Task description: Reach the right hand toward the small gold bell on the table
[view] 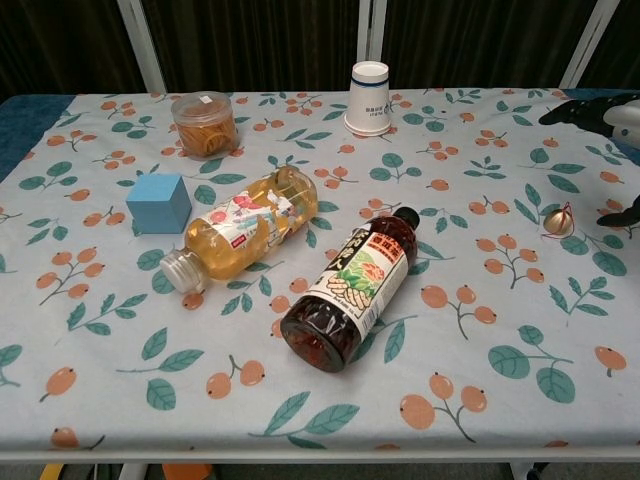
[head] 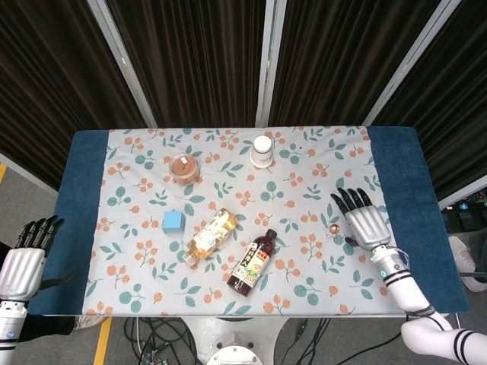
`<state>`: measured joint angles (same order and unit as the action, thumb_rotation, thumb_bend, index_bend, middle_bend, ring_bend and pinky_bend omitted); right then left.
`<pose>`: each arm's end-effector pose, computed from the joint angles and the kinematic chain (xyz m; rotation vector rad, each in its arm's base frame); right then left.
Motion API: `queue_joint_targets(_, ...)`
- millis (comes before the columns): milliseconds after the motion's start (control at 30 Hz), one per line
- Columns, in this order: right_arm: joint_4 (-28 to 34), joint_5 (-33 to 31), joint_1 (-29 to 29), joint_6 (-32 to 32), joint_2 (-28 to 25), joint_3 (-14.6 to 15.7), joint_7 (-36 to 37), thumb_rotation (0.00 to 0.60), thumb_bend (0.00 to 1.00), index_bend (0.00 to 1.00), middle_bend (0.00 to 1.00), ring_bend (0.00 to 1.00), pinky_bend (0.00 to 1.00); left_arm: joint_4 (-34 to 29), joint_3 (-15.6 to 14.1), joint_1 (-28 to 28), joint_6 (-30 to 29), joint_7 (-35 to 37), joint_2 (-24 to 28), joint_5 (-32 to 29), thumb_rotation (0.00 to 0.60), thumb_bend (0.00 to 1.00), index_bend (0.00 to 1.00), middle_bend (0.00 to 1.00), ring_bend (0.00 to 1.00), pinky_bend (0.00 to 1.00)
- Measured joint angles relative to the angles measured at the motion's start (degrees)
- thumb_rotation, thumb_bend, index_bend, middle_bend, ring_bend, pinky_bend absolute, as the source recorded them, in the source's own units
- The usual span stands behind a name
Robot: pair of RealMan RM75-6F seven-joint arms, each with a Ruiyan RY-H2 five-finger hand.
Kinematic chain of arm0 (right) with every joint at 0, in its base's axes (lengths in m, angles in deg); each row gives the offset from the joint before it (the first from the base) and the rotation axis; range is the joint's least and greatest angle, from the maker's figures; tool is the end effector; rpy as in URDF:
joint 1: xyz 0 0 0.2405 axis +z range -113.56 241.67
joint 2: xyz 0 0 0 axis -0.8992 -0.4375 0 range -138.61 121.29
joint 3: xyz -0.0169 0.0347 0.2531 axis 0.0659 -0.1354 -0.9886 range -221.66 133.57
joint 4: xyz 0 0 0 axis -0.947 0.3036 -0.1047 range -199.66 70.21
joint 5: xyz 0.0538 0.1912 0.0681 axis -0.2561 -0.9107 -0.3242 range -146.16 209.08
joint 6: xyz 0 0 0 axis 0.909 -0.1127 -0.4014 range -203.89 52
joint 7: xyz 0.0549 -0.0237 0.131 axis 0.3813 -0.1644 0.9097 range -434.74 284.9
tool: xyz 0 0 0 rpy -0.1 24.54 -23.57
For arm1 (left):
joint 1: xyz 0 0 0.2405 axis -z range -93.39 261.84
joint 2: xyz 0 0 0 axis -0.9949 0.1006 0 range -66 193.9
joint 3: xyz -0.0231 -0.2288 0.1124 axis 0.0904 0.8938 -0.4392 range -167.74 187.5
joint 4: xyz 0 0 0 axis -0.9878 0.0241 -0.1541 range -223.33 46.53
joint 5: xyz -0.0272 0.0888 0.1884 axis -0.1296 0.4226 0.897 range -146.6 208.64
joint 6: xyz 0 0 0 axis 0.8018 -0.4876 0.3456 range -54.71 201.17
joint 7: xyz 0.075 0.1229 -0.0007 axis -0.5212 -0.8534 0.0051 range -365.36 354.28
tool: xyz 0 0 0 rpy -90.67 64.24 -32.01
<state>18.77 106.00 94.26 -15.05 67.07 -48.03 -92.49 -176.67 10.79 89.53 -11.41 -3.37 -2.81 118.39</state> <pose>-0.2550 -0.3105 0.0625 1.8007 -0.7569 0.6990 -0.3197 0.1770 0.1437 -1.4250 -0.9293 -0.9071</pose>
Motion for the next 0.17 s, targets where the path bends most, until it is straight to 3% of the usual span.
queue_joint_targets(167,1.6,3.9,-4.9,9.1,-2.2,1.5,2.4,0.600,0.00,0.00,0.00,0.00,0.00,-0.5,0.3,-0.2,-0.7,-0.3,0.6,-0.1,0.600,0.00,0.06,0.03,0.00,0.04)
